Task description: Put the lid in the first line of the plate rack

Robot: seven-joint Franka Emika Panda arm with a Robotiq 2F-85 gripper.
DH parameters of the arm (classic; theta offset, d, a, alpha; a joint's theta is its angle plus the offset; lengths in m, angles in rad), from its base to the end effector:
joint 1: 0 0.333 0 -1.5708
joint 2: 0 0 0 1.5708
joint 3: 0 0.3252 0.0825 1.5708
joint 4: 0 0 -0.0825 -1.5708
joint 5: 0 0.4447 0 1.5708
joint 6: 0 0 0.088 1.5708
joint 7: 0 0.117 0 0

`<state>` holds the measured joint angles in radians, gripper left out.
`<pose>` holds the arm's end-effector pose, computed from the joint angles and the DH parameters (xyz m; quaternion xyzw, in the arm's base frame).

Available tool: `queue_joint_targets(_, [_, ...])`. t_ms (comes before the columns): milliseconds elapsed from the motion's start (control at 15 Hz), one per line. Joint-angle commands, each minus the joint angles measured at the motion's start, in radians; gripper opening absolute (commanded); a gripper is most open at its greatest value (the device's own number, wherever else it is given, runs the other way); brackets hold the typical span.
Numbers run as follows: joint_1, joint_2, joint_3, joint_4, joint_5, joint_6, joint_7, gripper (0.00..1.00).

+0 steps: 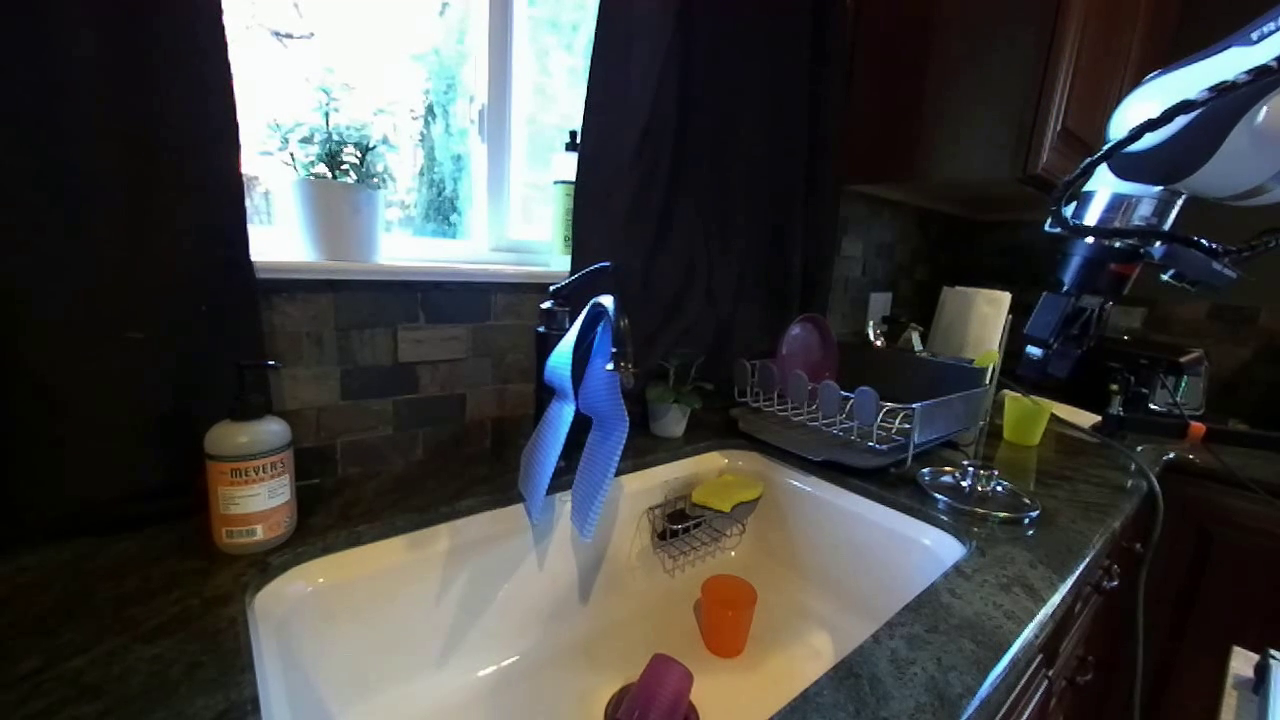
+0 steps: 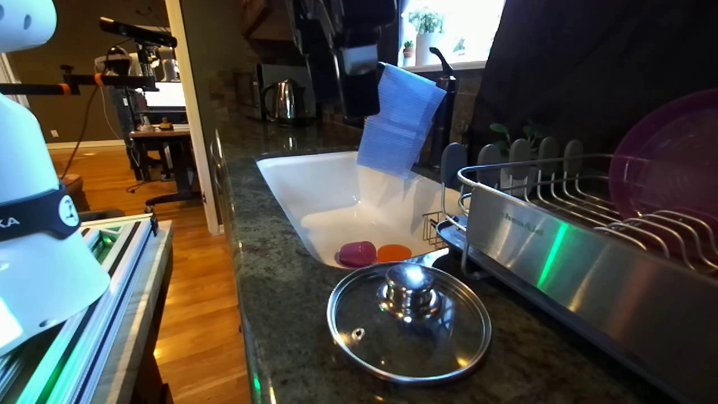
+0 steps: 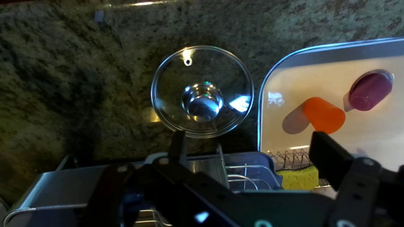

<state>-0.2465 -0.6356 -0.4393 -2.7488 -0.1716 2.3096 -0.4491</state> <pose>0.3274 -0.2442 0.3661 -0.9943 0.0361 -0.0996 0.0108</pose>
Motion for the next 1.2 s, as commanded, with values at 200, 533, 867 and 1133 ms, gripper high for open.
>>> queue_joint_targets(200, [-0.038, 0.161, -0.068, 0.026, -0.034, 0.073, -0.156, 1.0])
queue_joint_targets(533, [-0.053, 0.324, -0.027, 0.05, -0.038, 0.265, -0.117, 1.0])
queue_joint_targets(867, [-0.053, 0.296, -0.017, 0.039, -0.008, 0.243, -0.14, 1.0])
queue_joint_targets(1133, [-0.003, 0.359, -0.046, 0.061, 0.067, 0.292, -0.182, 1.0])
